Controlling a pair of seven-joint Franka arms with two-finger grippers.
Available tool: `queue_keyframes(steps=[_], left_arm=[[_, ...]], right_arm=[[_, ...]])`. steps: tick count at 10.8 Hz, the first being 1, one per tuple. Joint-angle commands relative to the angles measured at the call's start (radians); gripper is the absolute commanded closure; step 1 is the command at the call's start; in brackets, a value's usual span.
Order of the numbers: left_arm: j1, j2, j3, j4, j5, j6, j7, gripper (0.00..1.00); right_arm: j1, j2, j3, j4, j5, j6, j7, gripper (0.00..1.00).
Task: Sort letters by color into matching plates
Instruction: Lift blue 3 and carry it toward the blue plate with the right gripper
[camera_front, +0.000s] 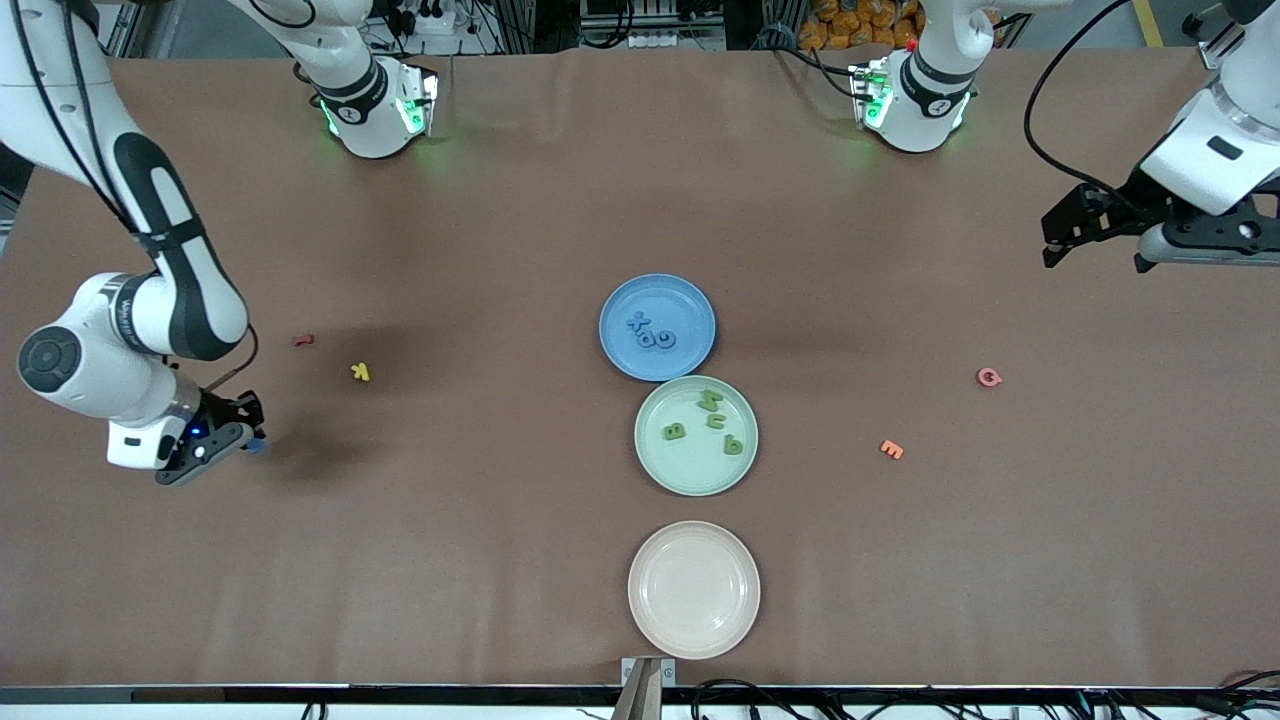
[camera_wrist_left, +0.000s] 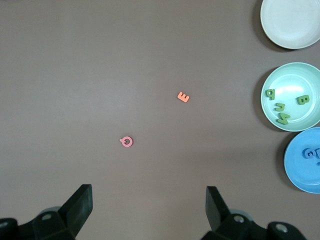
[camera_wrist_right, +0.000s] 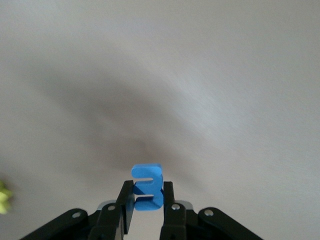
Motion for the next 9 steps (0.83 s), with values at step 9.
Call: queue_keyframes(steps=[9], left_arm=[[0.002,0.030,0.023,0.083,0.010,0.010,-0.004,0.00]], right_arm=[[0.515,-0.108,-0.003,-0.017,0.142,-0.129,0.896,0.76]])
